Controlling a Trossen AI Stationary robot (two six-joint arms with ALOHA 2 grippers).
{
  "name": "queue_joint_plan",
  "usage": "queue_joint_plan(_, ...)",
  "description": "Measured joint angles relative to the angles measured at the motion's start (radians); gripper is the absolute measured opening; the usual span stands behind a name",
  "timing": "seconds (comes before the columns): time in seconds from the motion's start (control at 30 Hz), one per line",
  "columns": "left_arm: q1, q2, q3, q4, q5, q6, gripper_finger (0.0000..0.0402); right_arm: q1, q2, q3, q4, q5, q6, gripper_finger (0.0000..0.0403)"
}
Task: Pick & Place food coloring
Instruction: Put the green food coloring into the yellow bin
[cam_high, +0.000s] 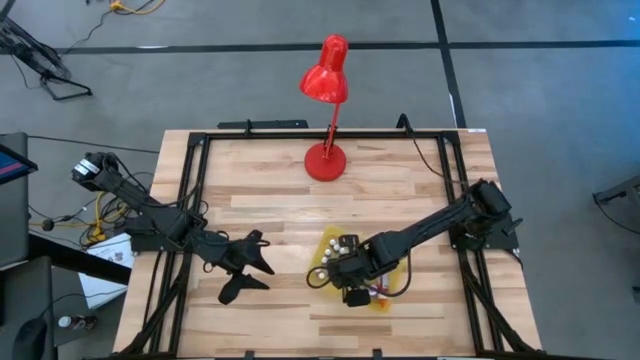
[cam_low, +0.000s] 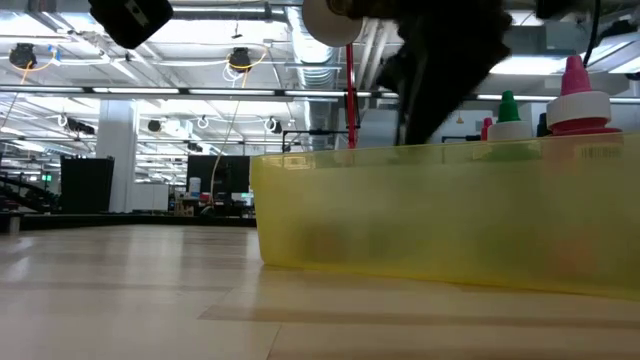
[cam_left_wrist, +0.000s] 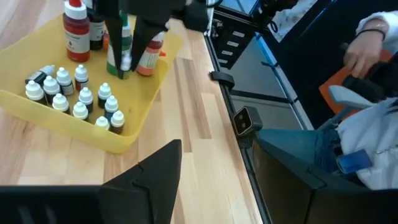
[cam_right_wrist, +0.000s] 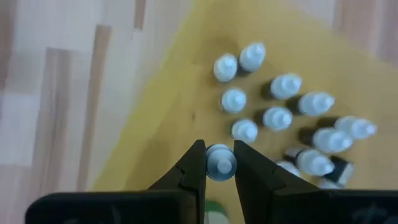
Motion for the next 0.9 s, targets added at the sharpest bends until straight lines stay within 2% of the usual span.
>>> queue_joint_plan(0.3,-0.004,0.000,0.000,0.001,-0.034,-0.022,0.0189,0.025,0.004,-0.095,0.102,-0.024,0.030,0.0054)
queue_joint_plan(0.57,-0.004,0.001,0.000,0.001,-0.056,-0.019,0.0189,0.037,0.003,-0.096,0.149,0.018,0.049,0.0060)
queue_joint_plan(0.9,-0.003,0.001,0.000,0.001,-0.056,-0.018,0.0189,0.032,0.003,-0.096,0.162,0.017,0.133,0.0064)
